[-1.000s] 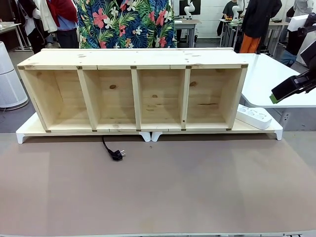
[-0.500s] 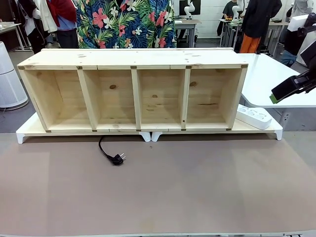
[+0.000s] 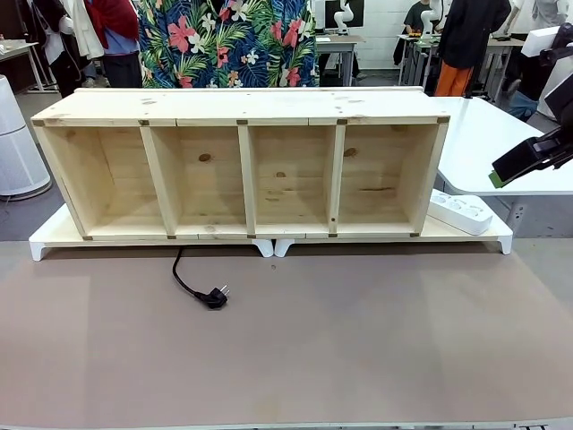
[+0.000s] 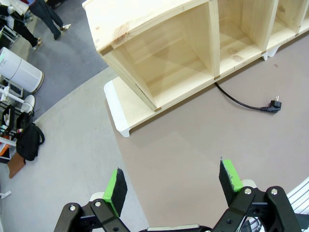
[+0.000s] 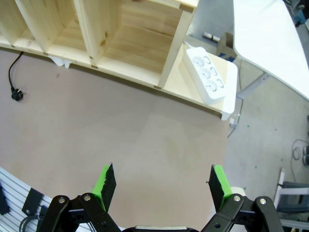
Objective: Perform cable management.
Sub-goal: When the cord part of the Power Cable appears at the lower middle area of the table and stops, grasp the cord part of the Power Cable.
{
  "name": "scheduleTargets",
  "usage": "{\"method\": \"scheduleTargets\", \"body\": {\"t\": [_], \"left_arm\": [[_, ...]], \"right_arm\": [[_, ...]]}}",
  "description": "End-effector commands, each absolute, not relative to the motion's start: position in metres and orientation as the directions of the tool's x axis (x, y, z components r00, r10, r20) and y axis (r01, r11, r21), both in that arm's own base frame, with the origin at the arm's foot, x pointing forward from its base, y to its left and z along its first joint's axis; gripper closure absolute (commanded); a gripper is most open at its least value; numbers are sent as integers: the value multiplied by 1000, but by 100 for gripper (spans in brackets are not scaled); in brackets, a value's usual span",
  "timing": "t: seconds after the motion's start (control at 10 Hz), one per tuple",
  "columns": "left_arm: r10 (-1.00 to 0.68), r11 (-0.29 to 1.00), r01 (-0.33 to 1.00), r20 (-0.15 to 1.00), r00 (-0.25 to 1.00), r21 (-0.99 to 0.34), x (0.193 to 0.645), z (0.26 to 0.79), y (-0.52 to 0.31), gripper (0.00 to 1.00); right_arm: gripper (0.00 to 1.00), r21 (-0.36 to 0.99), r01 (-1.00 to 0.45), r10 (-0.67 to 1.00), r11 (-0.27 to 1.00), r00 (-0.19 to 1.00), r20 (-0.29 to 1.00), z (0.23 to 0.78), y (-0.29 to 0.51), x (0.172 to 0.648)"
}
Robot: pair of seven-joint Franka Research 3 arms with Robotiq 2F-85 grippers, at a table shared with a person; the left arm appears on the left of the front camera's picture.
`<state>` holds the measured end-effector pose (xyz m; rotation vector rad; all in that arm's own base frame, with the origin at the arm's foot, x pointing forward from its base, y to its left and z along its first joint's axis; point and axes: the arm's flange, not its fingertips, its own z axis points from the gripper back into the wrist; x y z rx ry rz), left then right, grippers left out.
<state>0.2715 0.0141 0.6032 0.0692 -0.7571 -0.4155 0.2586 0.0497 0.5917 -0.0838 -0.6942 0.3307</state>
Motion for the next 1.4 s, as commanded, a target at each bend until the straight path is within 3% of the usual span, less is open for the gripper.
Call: {"method": "scheduleTargets", "body": {"t": [0.0, 1.3], "left_arm": [[-379, 921, 331, 659, 650, 203, 271, 604, 13, 0], [-379, 921, 331, 659, 650, 203, 271, 604, 13, 0]], "right_arm": [[0, -189, -269, 327, 945, 718, 614, 592, 49, 259], [0, -189, -269, 327, 945, 718, 614, 592, 49, 259]]}}
